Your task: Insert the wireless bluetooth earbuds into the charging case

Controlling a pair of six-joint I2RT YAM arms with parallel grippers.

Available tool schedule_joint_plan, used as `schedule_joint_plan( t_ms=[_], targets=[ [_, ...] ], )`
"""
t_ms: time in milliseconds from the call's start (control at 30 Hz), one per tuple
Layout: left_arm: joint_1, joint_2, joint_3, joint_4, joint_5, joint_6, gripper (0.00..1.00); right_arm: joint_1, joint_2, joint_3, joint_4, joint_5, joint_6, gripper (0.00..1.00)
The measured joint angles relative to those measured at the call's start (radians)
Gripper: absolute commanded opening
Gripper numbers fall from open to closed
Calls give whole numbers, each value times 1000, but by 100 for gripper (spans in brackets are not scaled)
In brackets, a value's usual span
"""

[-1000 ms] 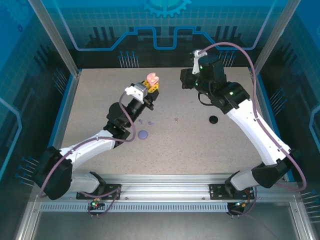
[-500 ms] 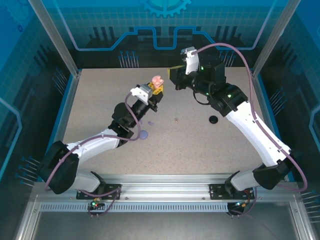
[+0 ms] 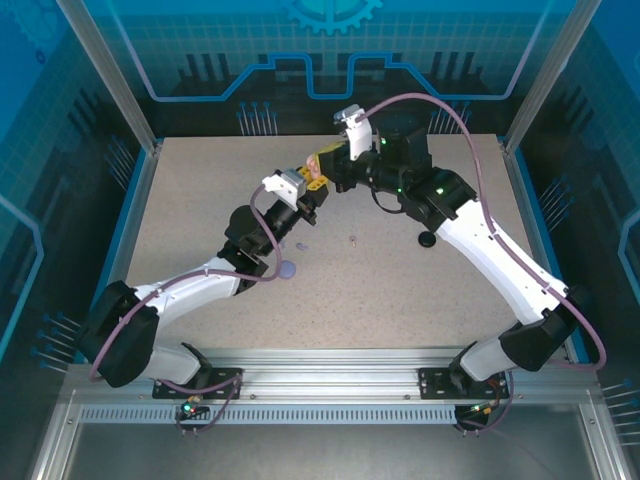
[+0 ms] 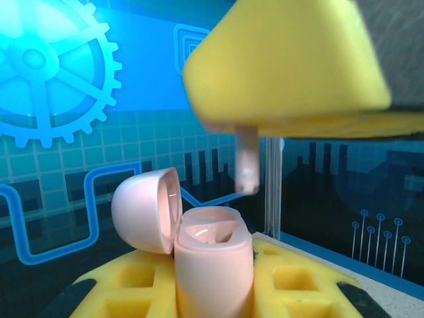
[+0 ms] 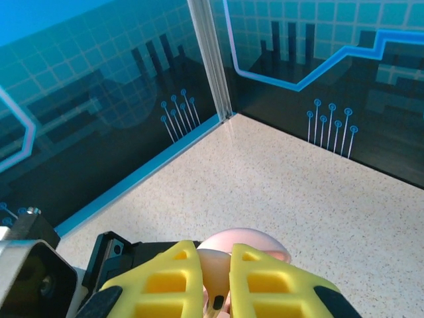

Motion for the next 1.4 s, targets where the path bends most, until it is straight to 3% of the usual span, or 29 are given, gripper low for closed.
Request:
schedule_joint_plan(
  t_ms=[967,1400],
  targets=[
    [-9,0,0,-8,-1,3,0,4,29,14,-48,45,-48,8],
    [-13,0,0,-17,0,5,0,-3,29,14,-58,-48,-143,8]
  ],
)
